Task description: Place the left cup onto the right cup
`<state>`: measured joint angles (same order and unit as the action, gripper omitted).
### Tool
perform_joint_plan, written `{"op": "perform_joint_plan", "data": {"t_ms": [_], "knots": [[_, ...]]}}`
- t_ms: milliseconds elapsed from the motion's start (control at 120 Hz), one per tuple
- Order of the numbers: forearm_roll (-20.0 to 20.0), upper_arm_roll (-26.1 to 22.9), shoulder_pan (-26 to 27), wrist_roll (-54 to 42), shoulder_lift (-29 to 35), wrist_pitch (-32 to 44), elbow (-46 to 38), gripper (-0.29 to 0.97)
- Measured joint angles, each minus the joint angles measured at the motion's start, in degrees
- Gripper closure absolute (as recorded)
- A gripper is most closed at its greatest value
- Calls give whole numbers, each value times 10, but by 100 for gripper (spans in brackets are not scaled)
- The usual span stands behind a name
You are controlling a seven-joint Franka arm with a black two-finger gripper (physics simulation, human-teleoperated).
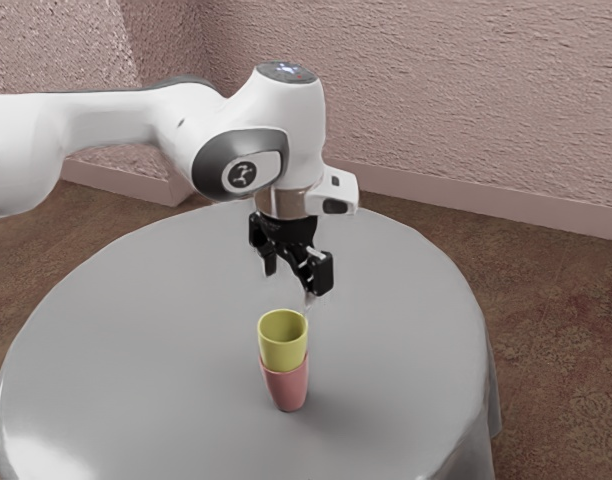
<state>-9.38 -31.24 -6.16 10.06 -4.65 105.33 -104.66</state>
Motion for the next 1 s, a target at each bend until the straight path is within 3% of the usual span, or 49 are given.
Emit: {"op": "perform_joint_plan", "data": {"t_ms": [367,650,1000], "knots": [[10,109,88,-14,2,-80,72,0],[16,153,106,-26,4,-119,99,0],[20,169,107,-39,4,-157,134,0]]}}
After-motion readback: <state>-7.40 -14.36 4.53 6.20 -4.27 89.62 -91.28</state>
